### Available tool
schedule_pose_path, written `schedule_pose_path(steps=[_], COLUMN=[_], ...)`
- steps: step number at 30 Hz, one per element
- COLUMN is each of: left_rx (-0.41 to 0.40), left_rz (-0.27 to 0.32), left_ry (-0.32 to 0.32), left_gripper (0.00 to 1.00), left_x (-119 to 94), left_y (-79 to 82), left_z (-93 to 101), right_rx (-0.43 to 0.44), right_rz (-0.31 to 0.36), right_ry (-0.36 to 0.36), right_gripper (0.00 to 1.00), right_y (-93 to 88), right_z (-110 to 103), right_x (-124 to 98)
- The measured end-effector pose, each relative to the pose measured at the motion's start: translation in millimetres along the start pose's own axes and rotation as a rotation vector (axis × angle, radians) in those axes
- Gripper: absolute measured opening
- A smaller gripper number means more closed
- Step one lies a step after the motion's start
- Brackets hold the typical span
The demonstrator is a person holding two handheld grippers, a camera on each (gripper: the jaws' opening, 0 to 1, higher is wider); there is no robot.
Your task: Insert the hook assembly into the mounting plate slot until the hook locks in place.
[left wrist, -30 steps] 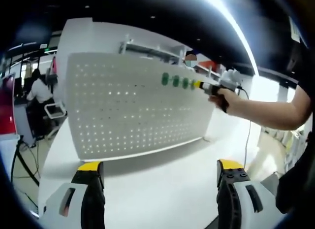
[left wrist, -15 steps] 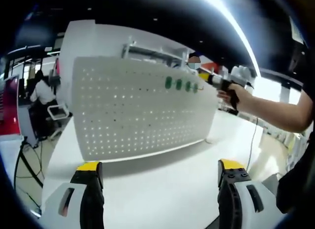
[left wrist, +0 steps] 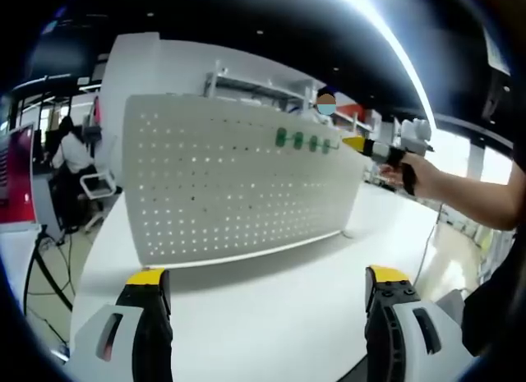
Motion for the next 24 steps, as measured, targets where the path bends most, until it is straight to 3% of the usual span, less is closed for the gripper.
schedule_pose_path(steps=[24], left_rx=[-0.005], left_rz=[-0.012], left_ry=[-0.009], left_gripper=[1.00], left_x=[-1], left_y=[-6.4], left_z=[4.7], right_rx=[0.029], right_rz=[-0.121], right_ry=[-0.031], right_gripper=[0.94], right_y=[-56.6], right_z=[-8], right_x=[-59])
Point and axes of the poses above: the point that each gripper's makers call its tool centre point, and the gripper's own axes: x roughly forward along the fingers, z roughly to its right, y roughly out of its top, the point moved 5 cm from there along -x, roughly backward along the fingers, and after that the axes turned 15 degrees about x, right-handed, at the moved point
